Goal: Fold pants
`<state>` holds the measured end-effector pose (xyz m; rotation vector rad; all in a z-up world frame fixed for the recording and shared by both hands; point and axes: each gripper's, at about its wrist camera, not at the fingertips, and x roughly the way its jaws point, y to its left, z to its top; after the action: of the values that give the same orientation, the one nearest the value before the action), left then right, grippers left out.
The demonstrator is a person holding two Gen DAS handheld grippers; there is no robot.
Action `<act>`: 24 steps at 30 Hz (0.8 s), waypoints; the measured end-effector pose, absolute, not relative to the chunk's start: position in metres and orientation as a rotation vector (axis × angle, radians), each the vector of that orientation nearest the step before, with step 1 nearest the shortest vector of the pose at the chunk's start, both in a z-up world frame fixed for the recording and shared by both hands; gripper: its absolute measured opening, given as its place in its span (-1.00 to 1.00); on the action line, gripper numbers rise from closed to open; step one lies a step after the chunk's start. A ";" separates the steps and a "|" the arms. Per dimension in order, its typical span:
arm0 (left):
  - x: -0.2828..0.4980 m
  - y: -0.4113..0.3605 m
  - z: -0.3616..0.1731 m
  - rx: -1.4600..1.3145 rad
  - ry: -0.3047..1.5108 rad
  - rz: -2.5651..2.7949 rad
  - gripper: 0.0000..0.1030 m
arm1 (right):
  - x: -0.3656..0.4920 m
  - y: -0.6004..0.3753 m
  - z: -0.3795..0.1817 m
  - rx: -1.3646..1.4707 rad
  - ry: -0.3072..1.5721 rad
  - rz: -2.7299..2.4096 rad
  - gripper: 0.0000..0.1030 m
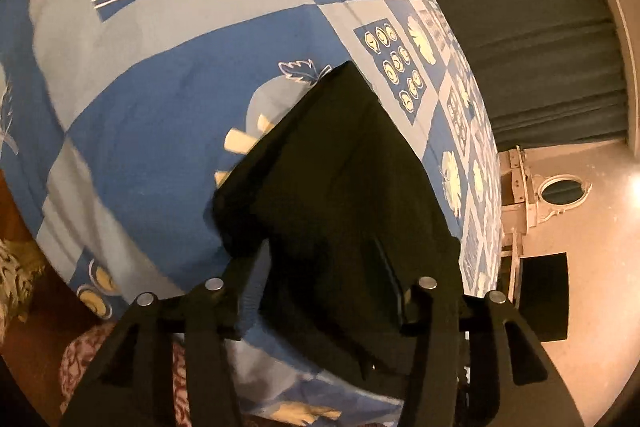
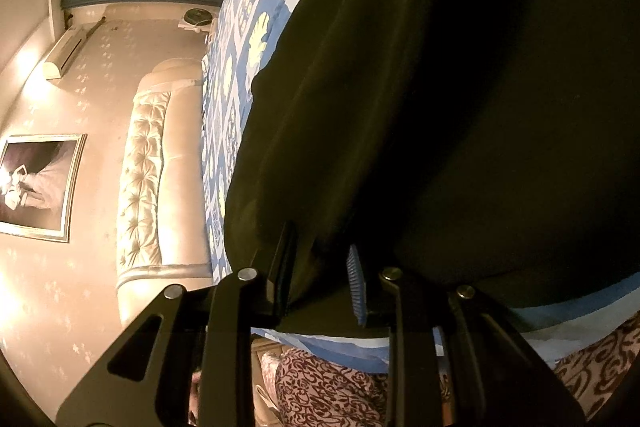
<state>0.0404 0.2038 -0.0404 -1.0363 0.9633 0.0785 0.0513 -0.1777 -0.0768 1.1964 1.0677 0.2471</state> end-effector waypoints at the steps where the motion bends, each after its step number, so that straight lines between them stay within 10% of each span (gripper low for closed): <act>1: 0.042 0.204 -0.042 -1.045 0.965 0.083 -0.03 | 0.052 -0.177 -0.077 1.197 1.068 0.248 -0.52; 4: 0.044 0.204 -0.043 -1.048 0.948 0.075 -0.07 | 0.053 -0.175 -0.075 1.187 1.072 0.251 -0.53; 6: 0.046 0.203 -0.041 -1.016 0.945 0.067 -0.78 | 0.055 -0.174 -0.075 1.173 1.074 0.253 -0.56; 9: 0.045 0.208 -0.044 -1.047 0.956 0.078 -0.78 | 0.054 -0.174 -0.071 1.157 1.064 0.260 -0.82; 24: 0.023 0.219 -0.056 -0.999 0.975 0.072 -0.72 | 0.016 -0.163 -0.077 1.145 1.114 0.241 -0.84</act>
<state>0.0232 0.2193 -0.0562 -0.9992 0.9745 0.0723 0.0156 -0.1635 -0.0767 1.1451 1.1140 0.2414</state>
